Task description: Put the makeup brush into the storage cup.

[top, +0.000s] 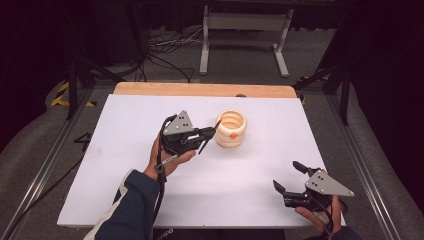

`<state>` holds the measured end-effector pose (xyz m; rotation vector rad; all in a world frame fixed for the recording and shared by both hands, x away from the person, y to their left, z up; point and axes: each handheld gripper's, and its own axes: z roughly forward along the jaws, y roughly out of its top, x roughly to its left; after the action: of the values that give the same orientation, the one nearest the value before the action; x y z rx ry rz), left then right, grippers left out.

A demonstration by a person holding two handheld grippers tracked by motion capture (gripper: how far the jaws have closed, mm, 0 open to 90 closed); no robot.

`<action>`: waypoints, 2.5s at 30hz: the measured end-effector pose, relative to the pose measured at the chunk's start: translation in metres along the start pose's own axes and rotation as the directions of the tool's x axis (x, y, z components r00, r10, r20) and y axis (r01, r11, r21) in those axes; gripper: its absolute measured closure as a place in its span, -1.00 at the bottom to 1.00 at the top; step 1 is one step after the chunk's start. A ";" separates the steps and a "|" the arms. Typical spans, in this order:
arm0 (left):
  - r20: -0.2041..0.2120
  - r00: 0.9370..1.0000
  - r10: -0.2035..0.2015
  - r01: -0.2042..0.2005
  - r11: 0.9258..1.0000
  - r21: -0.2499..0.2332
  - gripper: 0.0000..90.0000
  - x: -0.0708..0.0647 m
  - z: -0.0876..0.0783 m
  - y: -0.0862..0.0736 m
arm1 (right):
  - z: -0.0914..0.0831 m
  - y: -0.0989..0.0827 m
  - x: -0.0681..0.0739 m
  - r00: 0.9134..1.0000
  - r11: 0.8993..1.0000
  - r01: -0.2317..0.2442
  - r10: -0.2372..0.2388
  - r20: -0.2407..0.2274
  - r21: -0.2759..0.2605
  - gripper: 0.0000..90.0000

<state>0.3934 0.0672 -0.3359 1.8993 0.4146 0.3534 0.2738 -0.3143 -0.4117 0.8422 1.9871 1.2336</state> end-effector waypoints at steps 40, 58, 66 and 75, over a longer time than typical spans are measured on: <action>0.040 0.998 -0.039 0.047 0.973 -0.224 0.85 0.041 0.078 0.041 | -0.004 0.000 -0.005 0.999 0.999 -0.031 0.030 -0.011 -0.037 -0.71; 0.044 0.996 -0.082 0.090 0.976 -0.200 0.85 0.058 0.109 0.013 | -0.004 -0.001 -0.003 1.000 0.999 -0.017 0.016 -0.021 -0.034 -0.71; 0.040 0.996 -0.074 0.080 0.980 -0.184 0.85 0.054 0.116 0.008 | -0.006 0.001 0.000 1.000 0.999 -0.012 0.011 -0.026 -0.038 -0.71; 0.044 0.993 -0.110 0.116 0.977 -0.178 0.84 0.060 0.120 -0.004 | -0.006 0.001 0.000 1.000 0.999 -0.009 0.008 -0.026 -0.041 -0.71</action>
<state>0.4982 -0.0047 -0.3788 1.6957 0.4503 0.2730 0.2696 -0.3169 -0.4083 0.8195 1.9728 1.2920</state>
